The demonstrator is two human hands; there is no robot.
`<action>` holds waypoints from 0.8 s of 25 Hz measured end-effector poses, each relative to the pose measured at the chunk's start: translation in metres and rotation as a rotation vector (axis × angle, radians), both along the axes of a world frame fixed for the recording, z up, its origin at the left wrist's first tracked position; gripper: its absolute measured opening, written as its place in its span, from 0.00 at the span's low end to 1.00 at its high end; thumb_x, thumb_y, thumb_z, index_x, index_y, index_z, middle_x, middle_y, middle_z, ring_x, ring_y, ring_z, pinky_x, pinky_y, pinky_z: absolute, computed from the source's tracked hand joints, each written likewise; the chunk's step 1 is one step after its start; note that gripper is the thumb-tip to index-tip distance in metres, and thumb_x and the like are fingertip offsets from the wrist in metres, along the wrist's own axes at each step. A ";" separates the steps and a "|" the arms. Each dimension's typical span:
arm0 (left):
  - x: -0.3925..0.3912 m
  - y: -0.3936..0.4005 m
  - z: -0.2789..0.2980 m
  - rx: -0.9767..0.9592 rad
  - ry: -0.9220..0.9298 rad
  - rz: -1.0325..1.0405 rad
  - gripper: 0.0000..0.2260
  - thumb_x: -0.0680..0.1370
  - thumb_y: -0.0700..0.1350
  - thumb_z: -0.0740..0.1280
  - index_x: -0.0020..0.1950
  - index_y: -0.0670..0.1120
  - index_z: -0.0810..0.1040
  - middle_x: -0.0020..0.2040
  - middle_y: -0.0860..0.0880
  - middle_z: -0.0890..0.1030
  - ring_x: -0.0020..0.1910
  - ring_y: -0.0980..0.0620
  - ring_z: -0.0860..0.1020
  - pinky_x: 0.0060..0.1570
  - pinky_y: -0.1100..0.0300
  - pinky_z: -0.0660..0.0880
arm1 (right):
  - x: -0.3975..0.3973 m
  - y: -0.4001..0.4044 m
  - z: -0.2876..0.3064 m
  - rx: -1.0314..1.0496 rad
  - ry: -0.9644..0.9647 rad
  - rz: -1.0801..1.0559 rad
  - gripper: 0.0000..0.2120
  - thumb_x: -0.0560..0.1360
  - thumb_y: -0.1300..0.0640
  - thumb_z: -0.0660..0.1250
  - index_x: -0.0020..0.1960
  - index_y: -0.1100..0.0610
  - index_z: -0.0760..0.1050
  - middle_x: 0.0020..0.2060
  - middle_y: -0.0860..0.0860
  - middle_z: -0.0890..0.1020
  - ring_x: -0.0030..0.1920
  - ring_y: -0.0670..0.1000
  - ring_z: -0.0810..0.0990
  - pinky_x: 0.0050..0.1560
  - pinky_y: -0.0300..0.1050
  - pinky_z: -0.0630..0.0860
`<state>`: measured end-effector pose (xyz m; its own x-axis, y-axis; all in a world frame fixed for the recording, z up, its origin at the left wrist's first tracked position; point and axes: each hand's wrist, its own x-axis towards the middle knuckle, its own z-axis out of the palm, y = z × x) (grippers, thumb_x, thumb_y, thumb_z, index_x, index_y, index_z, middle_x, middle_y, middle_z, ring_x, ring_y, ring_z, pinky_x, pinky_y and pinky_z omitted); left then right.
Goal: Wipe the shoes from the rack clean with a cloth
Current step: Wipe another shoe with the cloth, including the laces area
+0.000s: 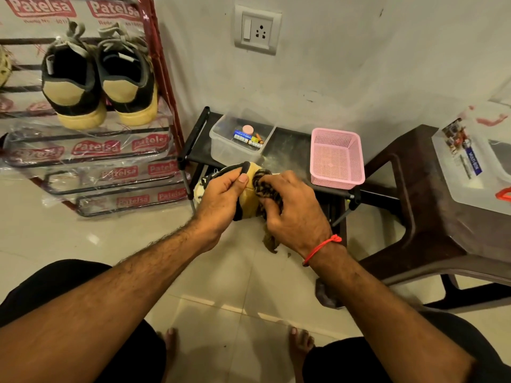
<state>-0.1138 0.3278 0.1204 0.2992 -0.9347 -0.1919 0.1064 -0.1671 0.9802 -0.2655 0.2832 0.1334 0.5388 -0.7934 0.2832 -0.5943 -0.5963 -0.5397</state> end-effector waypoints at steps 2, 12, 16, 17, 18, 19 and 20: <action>0.003 0.001 -0.003 0.020 0.014 0.009 0.13 0.86 0.47 0.59 0.63 0.47 0.81 0.44 0.53 0.84 0.43 0.59 0.82 0.35 0.64 0.77 | 0.002 0.004 0.002 -0.001 0.027 0.008 0.17 0.75 0.55 0.67 0.63 0.57 0.77 0.53 0.53 0.78 0.54 0.52 0.76 0.55 0.45 0.78; 0.009 -0.003 0.002 0.225 0.027 -0.026 0.17 0.80 0.61 0.66 0.52 0.49 0.85 0.44 0.49 0.85 0.46 0.50 0.81 0.33 0.61 0.76 | -0.001 0.008 0.017 0.347 0.023 0.398 0.15 0.73 0.52 0.69 0.58 0.54 0.81 0.51 0.43 0.80 0.53 0.47 0.77 0.58 0.49 0.75; 0.030 -0.006 0.012 0.164 -0.146 -0.103 0.12 0.81 0.56 0.67 0.52 0.50 0.86 0.47 0.49 0.86 0.49 0.50 0.82 0.47 0.50 0.79 | -0.015 -0.018 0.028 0.534 -0.327 0.199 0.12 0.74 0.55 0.68 0.58 0.50 0.80 0.53 0.49 0.84 0.56 0.50 0.81 0.62 0.56 0.77; 0.036 -0.007 0.014 0.158 -0.178 -0.114 0.12 0.82 0.55 0.66 0.54 0.51 0.86 0.49 0.48 0.85 0.51 0.49 0.82 0.50 0.48 0.79 | -0.020 -0.025 0.028 0.514 -0.351 0.140 0.12 0.75 0.56 0.68 0.58 0.49 0.80 0.54 0.49 0.83 0.57 0.50 0.80 0.63 0.58 0.76; 0.041 -0.006 0.015 0.151 -0.213 -0.125 0.12 0.82 0.55 0.66 0.55 0.51 0.85 0.51 0.48 0.85 0.52 0.49 0.81 0.51 0.48 0.79 | -0.023 -0.028 0.025 0.483 -0.332 0.108 0.13 0.76 0.58 0.68 0.59 0.48 0.79 0.55 0.49 0.81 0.59 0.49 0.79 0.64 0.58 0.75; 0.044 -0.004 0.016 0.137 -0.245 -0.141 0.11 0.83 0.54 0.65 0.55 0.51 0.85 0.51 0.49 0.84 0.53 0.49 0.81 0.51 0.49 0.79 | -0.023 -0.026 0.021 0.457 -0.282 0.112 0.14 0.77 0.60 0.68 0.60 0.49 0.79 0.56 0.49 0.79 0.59 0.48 0.77 0.65 0.56 0.75; 0.045 -0.003 0.016 0.117 -0.272 -0.162 0.11 0.83 0.54 0.64 0.55 0.51 0.84 0.50 0.50 0.83 0.52 0.51 0.81 0.49 0.51 0.79 | -0.019 -0.020 0.017 0.431 -0.217 0.144 0.14 0.77 0.61 0.67 0.61 0.51 0.78 0.56 0.49 0.77 0.59 0.47 0.76 0.65 0.50 0.75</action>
